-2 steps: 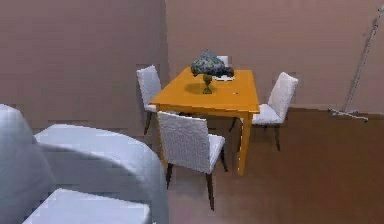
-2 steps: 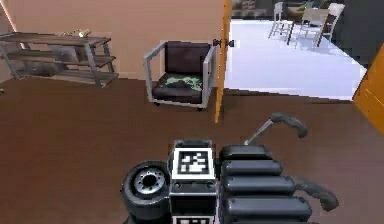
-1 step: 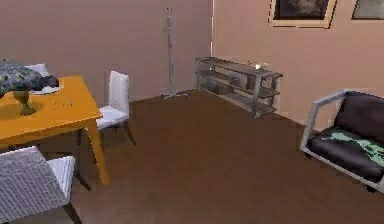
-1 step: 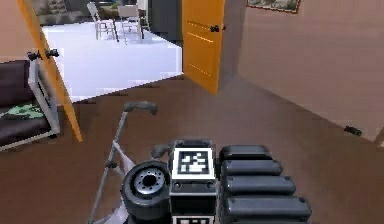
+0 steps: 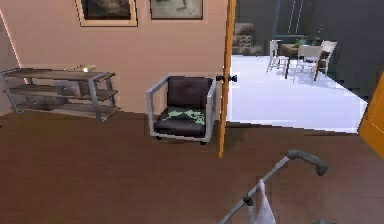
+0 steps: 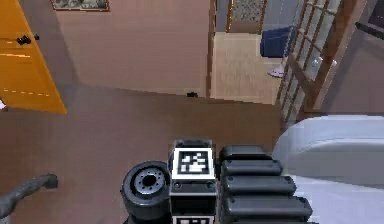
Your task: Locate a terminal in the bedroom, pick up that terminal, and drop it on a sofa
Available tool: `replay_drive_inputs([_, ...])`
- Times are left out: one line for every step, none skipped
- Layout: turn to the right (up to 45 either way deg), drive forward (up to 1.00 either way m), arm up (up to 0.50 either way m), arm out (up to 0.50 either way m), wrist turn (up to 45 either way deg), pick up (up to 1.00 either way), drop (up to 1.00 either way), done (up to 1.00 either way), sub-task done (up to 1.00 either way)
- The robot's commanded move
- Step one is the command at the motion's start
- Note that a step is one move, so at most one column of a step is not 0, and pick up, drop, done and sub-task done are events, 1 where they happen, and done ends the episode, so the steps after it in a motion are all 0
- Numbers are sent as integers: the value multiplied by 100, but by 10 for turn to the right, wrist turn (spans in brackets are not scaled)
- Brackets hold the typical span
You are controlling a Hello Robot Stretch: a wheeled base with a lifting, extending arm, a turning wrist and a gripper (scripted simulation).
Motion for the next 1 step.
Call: replay_drive_inputs([210, 0, 0, 0, 0, 0, 0, 0, 0])
